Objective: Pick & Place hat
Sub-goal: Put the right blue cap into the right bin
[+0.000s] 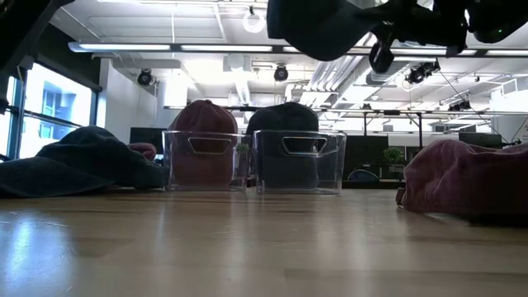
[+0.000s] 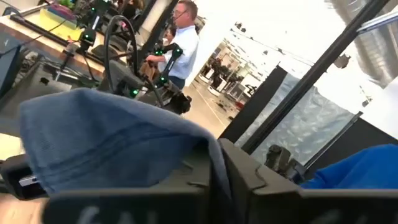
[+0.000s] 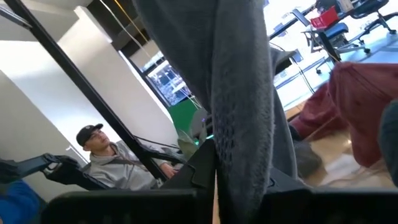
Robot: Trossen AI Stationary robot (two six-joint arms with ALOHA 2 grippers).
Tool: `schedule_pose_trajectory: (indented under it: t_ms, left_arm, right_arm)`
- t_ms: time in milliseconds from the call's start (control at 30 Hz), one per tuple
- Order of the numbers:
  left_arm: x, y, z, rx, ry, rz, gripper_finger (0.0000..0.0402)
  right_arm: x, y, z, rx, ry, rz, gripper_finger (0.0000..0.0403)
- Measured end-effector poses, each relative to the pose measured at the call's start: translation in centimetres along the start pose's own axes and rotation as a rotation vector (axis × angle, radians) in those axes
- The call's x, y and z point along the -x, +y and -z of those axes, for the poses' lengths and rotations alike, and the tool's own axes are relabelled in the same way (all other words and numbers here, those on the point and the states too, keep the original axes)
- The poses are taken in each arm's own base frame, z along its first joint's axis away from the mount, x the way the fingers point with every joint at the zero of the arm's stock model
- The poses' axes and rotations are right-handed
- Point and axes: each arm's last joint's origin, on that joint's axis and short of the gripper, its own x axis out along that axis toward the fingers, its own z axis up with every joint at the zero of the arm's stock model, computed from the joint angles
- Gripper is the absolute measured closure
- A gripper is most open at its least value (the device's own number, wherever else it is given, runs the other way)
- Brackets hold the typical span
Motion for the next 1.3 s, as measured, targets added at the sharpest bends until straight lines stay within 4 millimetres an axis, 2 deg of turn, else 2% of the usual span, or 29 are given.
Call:
schedule_pose_trajectory:
  t_ms: [67, 167, 367, 467, 567, 667, 800, 900, 1000, 1100, 1300]
  left_arm:
    - [0.0, 0.1, 0.1, 0.000, 0.010, -0.007, 0.0395]
    - [0.0, 0.4, 0.6, 0.037, 0.054, -0.014, 0.0388]
    - [0.2, 1.0, 1.7, 0.098, 0.141, -0.042, 0.0399]
    - [-0.2, 1.9, 2.4, 0.127, 0.180, -0.044, 0.0397]
    - [-0.7, 3.4, 3.3, 0.212, 0.231, -0.015, 0.0397]
    - [-1.2, 4.3, 3.8, 0.261, 0.251, 0.007, 0.0397]
    - [-2.0, 5.1, 4.5, 0.305, 0.277, 0.024, 0.0397]
    - [-2.6, 5.7, 5.4, 0.350, 0.302, 0.024, 0.0397]
    - [-2.8, 5.1, 5.4, 0.349, 0.309, 0.043, 0.0397]
    - [-3.0, 4.8, 5.5, 0.350, 0.315, 0.049, 0.0397]
    - [-3.2, 4.9, 5.7, 0.362, 0.316, 0.030, 0.0396]
  right_arm:
    - [0.0, -0.1, 0.1, -0.004, 0.010, 0.010, 0.0368]
    - [0.5, -0.5, 0.1, -0.021, 0.059, -0.014, 0.0342]
    - [2.8, -1.6, -0.4, -0.119, 0.149, -0.050, 0.0253]
    - [3.5, -1.7, -1.0, -0.099, 0.130, -0.032, 0.0207]
    - [3.4, -1.0, -2.5, -0.020, 0.078, -0.008, 0.0169]
    - [2.6, 0.1, -4.2, 0.110, 0.043, -0.019, 0.0147]
    - [1.2, 0.7, -6.4, 0.218, 0.068, -0.081, 0.0139]
    - [0.0, 0.6, -7.8, 0.276, 0.094, -0.114, 0.0140]
    - [-1.4, 0.1, -9.0, 0.317, 0.131, -0.146, 0.0141]
    - [-3.1, -0.7, -9.5, 0.308, 0.207, -0.211, 0.0141]
    - [-6.0, -1.6, -9.1, 0.252, 0.330, -0.392, 0.0141]
